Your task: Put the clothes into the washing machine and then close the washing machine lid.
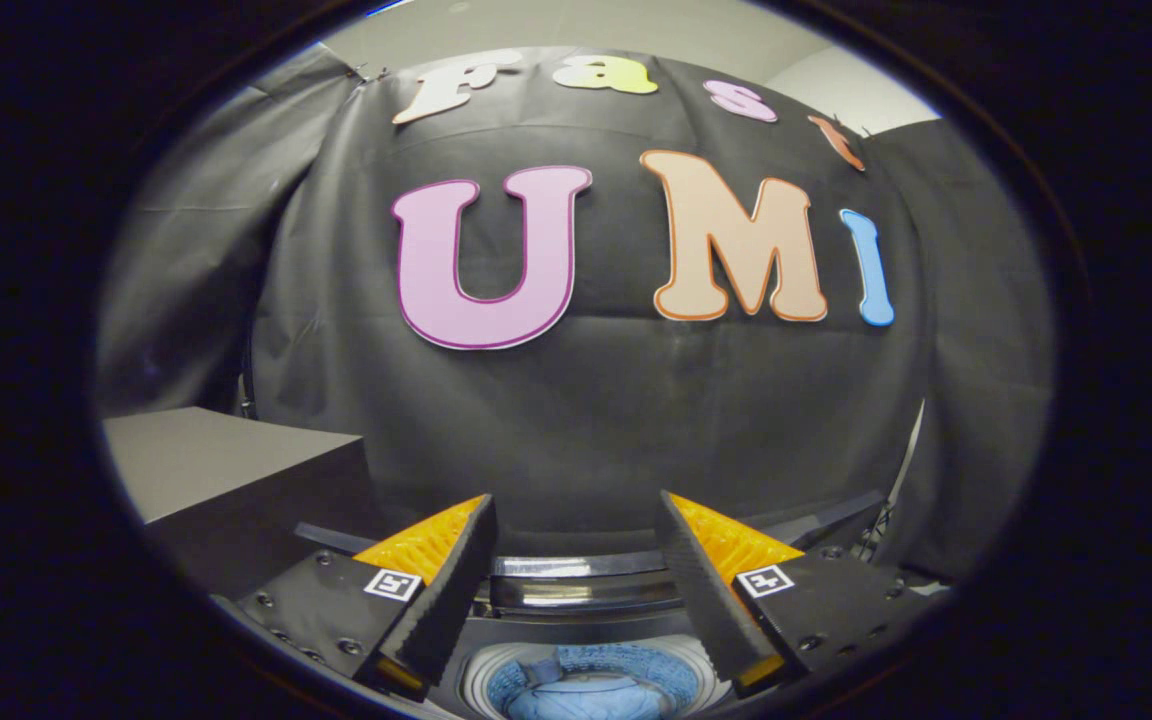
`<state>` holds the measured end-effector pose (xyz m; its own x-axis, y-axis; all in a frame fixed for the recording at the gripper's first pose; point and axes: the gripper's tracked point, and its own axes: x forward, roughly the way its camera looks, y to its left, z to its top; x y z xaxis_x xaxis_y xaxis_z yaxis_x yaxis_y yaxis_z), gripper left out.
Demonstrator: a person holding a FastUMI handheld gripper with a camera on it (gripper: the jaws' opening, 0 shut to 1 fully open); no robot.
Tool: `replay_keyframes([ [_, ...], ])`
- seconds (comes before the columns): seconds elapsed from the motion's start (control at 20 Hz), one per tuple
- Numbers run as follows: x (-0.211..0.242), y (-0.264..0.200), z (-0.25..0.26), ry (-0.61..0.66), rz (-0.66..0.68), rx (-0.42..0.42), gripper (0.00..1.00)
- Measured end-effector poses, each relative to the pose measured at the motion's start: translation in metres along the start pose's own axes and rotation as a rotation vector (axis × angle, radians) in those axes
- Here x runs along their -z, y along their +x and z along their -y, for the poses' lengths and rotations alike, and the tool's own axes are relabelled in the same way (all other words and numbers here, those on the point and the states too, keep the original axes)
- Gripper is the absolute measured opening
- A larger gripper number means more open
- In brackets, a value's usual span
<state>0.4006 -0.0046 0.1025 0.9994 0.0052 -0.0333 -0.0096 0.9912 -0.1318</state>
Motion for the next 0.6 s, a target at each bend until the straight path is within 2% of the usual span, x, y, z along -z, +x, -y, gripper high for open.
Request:
replay_keyframes([
  [0.6, 0.0000, -0.0050, 0.0001, 0.008, 0.036, -0.006, 0.99],
])
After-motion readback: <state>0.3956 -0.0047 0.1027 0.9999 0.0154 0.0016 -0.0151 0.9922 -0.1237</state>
